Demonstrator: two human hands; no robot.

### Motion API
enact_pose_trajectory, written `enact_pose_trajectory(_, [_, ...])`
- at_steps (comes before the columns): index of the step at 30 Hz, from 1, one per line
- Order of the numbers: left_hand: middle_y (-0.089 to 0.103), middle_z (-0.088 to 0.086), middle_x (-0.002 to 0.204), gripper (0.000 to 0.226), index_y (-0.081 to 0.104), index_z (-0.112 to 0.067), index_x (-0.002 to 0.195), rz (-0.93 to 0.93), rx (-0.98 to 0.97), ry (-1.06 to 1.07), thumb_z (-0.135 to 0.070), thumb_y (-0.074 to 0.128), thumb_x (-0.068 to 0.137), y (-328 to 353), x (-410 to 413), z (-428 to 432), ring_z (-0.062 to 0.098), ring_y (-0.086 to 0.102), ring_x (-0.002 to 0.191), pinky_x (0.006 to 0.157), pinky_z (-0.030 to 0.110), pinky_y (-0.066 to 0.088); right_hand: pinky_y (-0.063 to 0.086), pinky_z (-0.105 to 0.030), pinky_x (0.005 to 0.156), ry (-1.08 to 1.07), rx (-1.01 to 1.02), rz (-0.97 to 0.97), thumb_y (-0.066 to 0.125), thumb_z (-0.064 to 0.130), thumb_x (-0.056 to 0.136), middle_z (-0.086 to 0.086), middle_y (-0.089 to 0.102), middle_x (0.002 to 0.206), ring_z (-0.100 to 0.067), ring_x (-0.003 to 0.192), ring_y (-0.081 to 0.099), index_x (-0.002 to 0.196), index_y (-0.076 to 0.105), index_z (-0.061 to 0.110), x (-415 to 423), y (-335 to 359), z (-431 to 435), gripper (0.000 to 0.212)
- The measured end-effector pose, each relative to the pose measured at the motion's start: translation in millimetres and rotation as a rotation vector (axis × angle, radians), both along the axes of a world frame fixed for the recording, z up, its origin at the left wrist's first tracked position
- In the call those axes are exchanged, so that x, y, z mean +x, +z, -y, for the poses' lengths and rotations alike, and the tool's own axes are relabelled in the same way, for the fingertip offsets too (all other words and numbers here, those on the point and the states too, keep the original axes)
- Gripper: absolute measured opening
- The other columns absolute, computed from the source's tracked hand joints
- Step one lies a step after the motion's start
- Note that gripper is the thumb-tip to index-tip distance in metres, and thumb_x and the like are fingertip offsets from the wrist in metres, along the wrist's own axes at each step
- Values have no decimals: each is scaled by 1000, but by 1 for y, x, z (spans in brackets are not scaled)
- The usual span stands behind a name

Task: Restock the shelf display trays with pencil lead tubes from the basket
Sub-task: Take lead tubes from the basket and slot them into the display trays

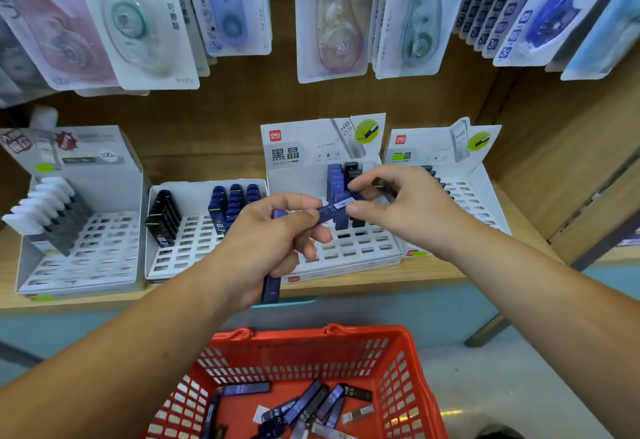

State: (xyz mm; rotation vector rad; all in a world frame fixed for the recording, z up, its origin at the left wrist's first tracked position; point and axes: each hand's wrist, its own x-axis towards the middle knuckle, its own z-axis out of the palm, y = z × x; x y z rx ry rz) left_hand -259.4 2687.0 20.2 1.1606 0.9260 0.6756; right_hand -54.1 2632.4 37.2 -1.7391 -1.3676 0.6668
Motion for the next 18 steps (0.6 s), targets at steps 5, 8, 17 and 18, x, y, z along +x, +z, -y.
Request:
enact_pose_trajectory(5, [67, 12, 75, 36, 65, 3, 110, 72, -9, -15, -32, 58, 105, 10, 2, -2, 9, 45, 40, 34, 18, 19, 48, -24, 63, 145, -66, 164, 74, 27, 94, 7, 75, 74, -8, 61, 61, 91, 81, 23, -6, 1, 3, 8])
enact_pose_trajectory(8, [69, 8, 76, 28, 68, -6, 94, -29, 174, -18, -30, 59, 105, 9, 1, -4, 12, 44, 45, 37, 19, 28, 41, -23, 56, 166, -167, -15, 65, 30, 101, 3, 79, 80, -11, 59, 49, 88, 79, 18, -6, 0, 8, 22])
enact_pose_trajectory(17, [70, -4, 89, 11, 73, -26, 107, -365, 705, 20, -21, 68, 100, -8, 27, -18, 30, 63, 61, 64, 43, 61, 17, -25, 46, -97, -328, -518, 54, 47, 104, -7, 68, 80, -15, 44, 32, 105, 59, 7, 5, -6, 13, 40])
enact_pose_trajectory(18, [69, -6, 91, 13, 73, -27, 109, -377, 740, 15, -20, 69, 99, -12, 30, -19, 31, 61, 61, 66, 46, 60, 15, -26, 47, -97, -341, -620, 52, 42, 105, -11, 67, 82, -16, 44, 32, 101, 55, 9, 6, -7, 15, 34])
